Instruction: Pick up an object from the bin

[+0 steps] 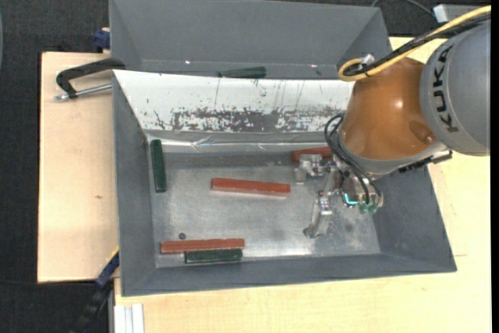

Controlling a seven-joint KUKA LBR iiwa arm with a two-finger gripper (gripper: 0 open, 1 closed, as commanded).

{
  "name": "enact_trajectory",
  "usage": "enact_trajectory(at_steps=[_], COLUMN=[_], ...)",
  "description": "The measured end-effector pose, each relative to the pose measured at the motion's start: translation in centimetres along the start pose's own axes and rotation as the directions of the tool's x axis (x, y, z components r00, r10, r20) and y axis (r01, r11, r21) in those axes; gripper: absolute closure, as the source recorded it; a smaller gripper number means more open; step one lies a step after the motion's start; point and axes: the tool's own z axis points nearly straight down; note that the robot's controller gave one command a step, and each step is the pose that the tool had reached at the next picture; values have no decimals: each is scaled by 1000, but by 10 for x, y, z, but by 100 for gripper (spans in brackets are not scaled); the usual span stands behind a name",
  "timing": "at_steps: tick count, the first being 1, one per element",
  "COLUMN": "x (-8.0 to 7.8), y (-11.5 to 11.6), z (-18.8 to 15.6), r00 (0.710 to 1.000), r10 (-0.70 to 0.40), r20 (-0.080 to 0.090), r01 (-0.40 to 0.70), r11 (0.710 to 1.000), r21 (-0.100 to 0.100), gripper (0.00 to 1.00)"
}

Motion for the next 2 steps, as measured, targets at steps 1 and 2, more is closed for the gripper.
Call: enact_trajectory(at_steps=[1, 2], x=[-2, -12], y=[0, 48], z=[-4, 25], r00=[1000, 998], r10=[0, 54], r20=[8, 10], r01=[0, -54], r11=[1000, 999], r21=[0, 1], gripper=[0, 0])
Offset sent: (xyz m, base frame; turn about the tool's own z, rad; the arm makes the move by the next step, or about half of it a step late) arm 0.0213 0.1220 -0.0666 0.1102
